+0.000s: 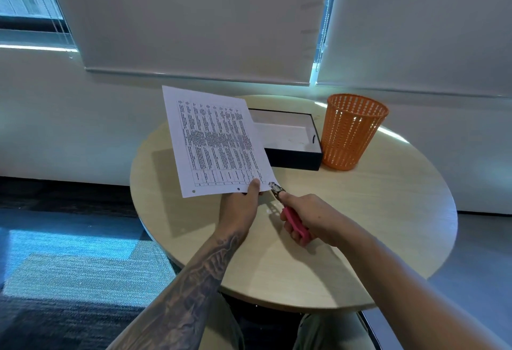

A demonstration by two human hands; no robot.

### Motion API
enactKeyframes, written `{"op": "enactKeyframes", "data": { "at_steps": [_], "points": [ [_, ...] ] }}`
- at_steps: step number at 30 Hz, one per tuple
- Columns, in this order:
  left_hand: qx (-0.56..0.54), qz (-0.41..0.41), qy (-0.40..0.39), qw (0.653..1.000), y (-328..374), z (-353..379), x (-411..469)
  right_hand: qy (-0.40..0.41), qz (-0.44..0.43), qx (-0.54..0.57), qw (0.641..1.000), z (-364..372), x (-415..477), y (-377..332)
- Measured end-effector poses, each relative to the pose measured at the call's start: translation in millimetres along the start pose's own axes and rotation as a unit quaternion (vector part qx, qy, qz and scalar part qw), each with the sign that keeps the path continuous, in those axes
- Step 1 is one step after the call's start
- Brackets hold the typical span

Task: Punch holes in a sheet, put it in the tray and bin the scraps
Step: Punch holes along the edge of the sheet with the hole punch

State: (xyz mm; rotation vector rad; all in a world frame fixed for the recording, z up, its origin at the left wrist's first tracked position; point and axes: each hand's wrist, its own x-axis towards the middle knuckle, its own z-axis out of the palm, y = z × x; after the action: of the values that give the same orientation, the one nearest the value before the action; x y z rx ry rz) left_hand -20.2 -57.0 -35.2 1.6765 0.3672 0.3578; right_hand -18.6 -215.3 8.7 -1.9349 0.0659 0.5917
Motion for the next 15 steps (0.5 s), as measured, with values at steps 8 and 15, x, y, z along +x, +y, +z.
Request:
{"op": "enactKeyframes", "data": {
  "at_steps": [8, 15],
  "points": [
    [0.123, 0.069, -0.011, 0.990, 3.3, 2.4, -7.1, -0.028, 0.044, -0.013, 0.999, -7.5, 1.5, 1.4],
    [0.213, 0.108, -0.016, 0.971, 7.3, 2.7, -9.8, -0.026, 0.055, -0.041, 0.997, -6.6, 2.7, -5.5]
  ]
}}
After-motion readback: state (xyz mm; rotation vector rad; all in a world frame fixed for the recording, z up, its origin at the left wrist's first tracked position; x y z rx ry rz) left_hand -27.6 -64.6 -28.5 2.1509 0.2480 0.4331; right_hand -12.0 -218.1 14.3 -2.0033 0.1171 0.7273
